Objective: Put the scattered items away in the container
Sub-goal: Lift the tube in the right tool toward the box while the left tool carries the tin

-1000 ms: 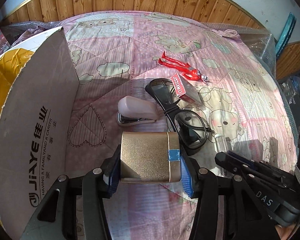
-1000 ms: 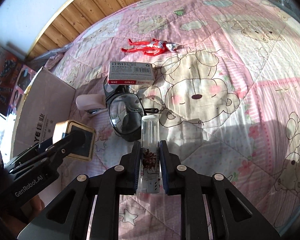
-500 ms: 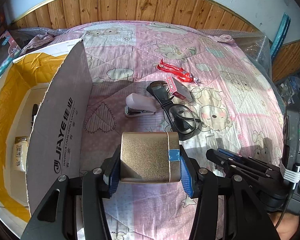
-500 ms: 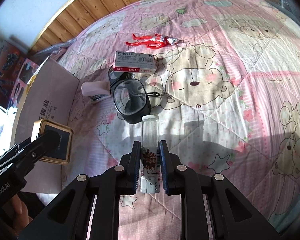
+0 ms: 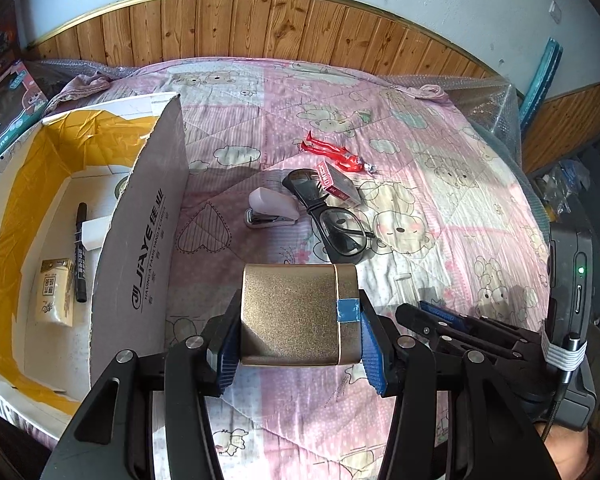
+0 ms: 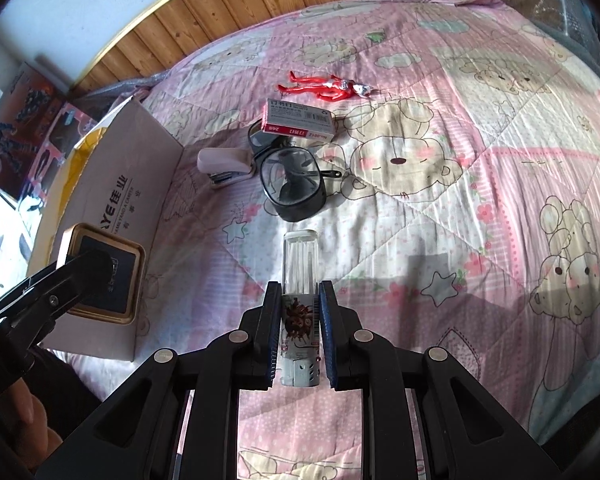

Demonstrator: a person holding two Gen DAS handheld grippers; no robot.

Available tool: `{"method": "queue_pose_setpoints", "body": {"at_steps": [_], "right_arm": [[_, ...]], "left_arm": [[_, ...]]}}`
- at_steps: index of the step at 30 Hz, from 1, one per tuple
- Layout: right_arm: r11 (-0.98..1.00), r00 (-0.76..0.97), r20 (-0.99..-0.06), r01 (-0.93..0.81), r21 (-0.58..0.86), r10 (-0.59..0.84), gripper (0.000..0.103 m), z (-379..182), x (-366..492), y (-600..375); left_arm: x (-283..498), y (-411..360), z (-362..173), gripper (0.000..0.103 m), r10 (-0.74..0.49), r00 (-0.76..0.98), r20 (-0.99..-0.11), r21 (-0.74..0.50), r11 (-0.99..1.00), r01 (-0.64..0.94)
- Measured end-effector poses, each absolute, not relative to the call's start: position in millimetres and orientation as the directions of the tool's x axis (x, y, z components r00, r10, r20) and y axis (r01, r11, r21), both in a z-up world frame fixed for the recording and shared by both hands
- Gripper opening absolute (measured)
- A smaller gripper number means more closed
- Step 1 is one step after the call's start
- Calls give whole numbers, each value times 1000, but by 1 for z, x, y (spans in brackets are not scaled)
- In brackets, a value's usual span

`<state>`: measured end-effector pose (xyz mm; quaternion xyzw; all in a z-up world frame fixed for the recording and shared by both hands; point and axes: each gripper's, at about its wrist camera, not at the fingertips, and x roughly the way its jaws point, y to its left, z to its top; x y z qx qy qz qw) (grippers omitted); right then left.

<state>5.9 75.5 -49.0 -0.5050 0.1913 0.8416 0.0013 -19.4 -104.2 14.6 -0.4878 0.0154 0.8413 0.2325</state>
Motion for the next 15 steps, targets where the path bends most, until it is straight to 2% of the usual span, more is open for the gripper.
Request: {"method": "queue_pose_setpoints", "body": {"at_steps": [15], "right_arm": [[-951,-534,-817,-75,301,-216,19,3,20,21]], "left_arm": [[-4,-144,40,52,435,-457,-776,-269,-883,-384]]}}
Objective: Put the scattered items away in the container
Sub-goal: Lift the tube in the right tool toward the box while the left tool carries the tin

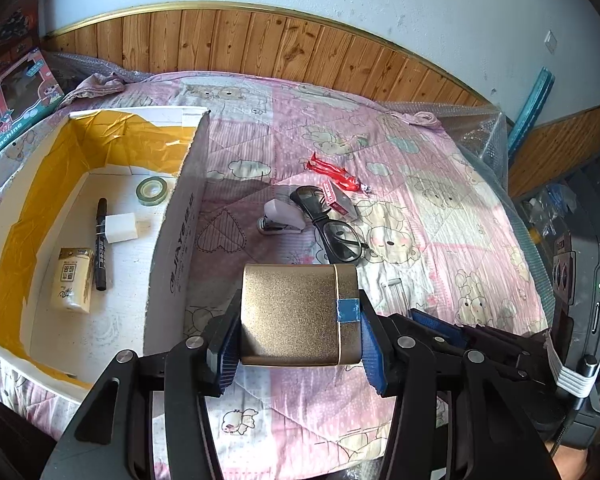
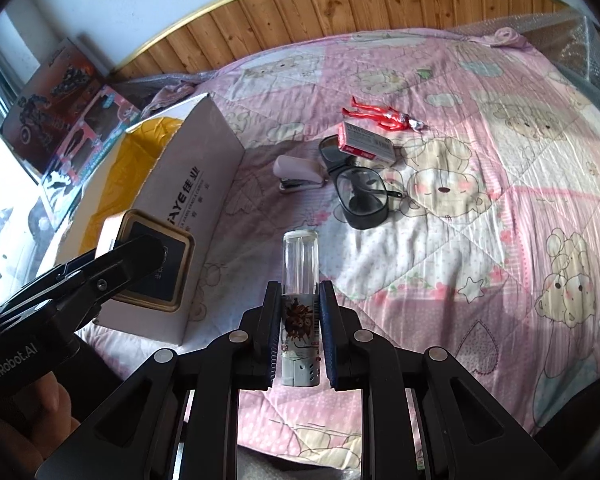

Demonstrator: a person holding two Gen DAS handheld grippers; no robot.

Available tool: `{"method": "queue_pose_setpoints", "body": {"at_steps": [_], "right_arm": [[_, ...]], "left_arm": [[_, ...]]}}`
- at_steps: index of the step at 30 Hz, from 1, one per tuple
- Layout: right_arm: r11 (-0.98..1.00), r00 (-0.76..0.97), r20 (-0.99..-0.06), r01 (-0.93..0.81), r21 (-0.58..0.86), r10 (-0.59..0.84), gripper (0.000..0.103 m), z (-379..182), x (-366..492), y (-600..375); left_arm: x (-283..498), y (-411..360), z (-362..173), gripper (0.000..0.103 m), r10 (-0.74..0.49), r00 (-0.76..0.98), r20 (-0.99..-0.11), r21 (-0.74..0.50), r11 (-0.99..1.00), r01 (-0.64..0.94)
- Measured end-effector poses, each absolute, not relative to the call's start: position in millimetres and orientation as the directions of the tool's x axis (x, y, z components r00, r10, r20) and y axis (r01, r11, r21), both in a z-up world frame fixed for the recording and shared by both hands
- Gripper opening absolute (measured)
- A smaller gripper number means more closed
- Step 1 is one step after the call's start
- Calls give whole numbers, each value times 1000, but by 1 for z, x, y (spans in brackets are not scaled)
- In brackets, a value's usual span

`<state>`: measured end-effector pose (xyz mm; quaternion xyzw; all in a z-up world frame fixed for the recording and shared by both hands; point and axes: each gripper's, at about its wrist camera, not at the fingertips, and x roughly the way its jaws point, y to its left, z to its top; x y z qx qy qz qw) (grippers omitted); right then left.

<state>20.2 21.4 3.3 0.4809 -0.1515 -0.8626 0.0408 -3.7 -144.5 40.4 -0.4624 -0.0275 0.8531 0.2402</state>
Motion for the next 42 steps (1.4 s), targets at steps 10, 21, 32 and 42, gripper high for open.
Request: {"method": "queue_pose_setpoints", "body": {"at_steps": [10,21,32,42], "right_arm": [[-955,-547,-799,2,297,-250,19,28,16,-16],[-955,-559,-781,71,290,-278,19,51,10,-51],[-950,-568,-763,141,279,-309,19,70,0,-87],[-942,-571,-748,205,268,-337,19,85,-13,-116]], "left_arm": [[-2,-181,55,52,439,-506,-742,-285,-890,-355],[-2,-215,67,52,441,-548,-711,-308,-895,-321],[-9,-255,75,52,423,-588,-689,-333,-906,-262],[-20,-292,78,52,393,-622,-677,-353,-915,-194]]}}
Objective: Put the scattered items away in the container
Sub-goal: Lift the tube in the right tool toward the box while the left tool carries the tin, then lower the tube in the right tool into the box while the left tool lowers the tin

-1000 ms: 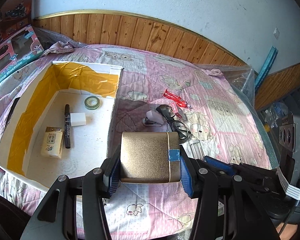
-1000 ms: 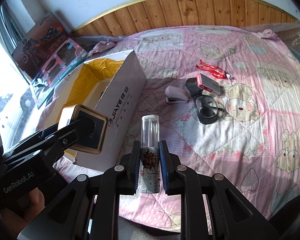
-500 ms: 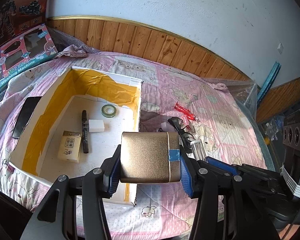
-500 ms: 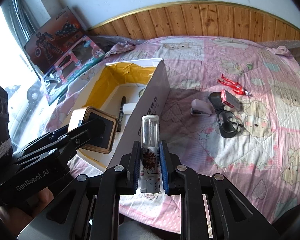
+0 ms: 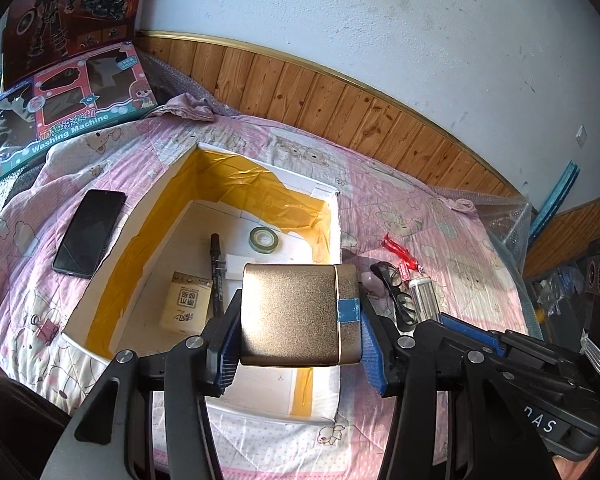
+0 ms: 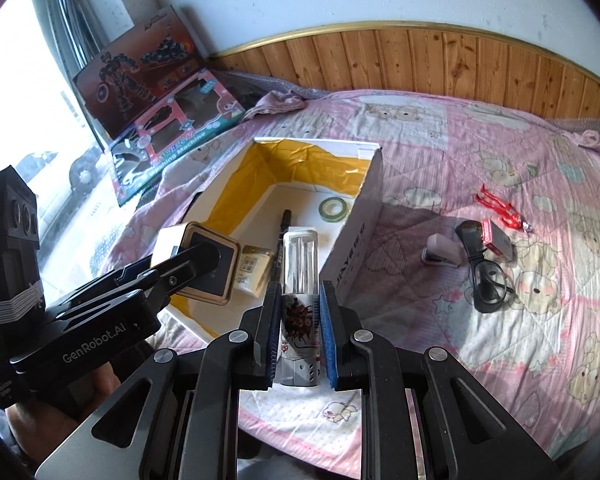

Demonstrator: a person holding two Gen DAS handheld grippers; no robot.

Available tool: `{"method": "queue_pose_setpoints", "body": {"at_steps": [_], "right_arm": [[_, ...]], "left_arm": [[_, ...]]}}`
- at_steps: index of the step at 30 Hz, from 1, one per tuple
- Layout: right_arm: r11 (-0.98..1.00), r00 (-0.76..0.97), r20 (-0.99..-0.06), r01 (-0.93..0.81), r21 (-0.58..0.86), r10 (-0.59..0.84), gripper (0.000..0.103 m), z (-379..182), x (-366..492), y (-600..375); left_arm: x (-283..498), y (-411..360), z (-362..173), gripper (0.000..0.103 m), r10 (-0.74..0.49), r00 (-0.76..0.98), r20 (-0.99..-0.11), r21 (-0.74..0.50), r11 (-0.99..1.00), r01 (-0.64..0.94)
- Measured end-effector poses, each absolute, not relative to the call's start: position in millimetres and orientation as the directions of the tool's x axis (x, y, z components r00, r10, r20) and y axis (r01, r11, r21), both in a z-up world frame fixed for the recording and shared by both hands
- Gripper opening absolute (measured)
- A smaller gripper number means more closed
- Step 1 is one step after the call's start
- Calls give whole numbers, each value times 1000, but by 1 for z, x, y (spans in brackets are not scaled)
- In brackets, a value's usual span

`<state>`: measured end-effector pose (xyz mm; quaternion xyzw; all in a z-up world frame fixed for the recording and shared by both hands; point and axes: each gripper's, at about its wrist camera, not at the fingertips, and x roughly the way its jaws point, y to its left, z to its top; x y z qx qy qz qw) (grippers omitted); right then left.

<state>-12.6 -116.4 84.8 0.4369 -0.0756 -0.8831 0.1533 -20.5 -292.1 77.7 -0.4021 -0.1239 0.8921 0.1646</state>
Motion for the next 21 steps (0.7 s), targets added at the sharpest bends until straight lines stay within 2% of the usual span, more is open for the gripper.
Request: {"method": "queue_pose_setpoints", "body": {"at_steps": [21], "right_arm": [[-926,-563,-740,288,244,-369,19,94,-53,-156]], "left_arm": [[-57,-342,75,52,309,-664,-681,-337,-937,-90]]}}
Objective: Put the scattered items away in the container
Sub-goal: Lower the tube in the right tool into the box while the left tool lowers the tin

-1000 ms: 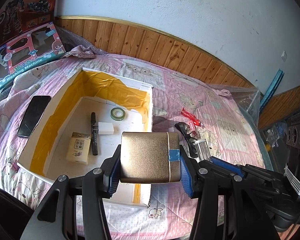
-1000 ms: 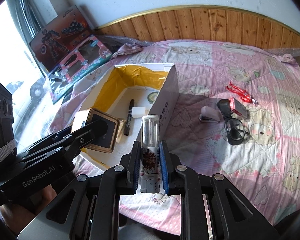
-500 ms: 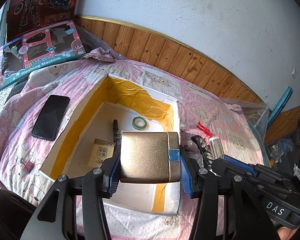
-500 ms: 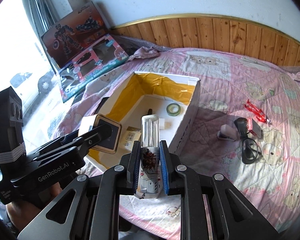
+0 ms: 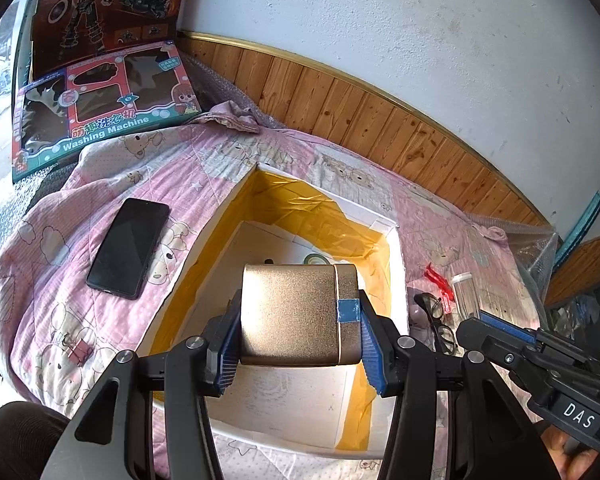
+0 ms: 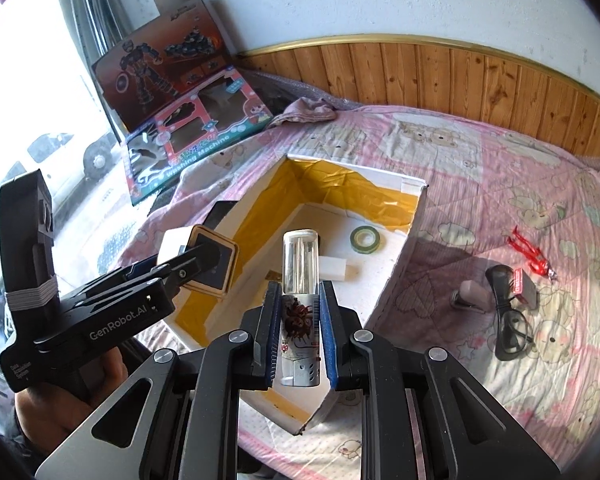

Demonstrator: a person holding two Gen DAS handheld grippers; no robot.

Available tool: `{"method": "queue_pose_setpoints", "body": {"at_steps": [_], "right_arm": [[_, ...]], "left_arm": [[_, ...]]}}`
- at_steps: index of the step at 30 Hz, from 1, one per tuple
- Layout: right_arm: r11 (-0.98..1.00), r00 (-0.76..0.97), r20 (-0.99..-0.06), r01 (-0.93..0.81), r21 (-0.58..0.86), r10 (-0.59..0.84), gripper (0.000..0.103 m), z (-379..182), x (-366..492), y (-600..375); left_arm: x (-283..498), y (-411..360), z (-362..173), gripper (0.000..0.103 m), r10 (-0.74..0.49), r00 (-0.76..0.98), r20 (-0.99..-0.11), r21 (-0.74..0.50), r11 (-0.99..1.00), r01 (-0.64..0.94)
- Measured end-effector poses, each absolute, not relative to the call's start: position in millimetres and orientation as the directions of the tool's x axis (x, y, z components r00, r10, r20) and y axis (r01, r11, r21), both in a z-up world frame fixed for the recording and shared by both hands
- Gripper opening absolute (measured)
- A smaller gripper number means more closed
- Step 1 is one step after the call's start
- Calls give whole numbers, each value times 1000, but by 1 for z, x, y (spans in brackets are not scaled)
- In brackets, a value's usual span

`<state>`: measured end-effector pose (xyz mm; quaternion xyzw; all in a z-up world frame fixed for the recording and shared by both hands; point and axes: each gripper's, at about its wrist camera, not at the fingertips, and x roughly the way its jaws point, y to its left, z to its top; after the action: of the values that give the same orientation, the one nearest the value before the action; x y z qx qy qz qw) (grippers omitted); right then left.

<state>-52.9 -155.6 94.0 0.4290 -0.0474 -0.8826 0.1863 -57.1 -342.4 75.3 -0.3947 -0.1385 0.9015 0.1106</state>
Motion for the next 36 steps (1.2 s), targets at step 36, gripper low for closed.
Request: {"method": "queue_pose_setpoints", "body": {"at_steps": [36], "right_arm": [[-924,-491,-794,307,228,-359,19,63,-158,-164]], "left_arm": [[-65,-273,25,52,424,-484,-765,-373,-905,-203]]}}
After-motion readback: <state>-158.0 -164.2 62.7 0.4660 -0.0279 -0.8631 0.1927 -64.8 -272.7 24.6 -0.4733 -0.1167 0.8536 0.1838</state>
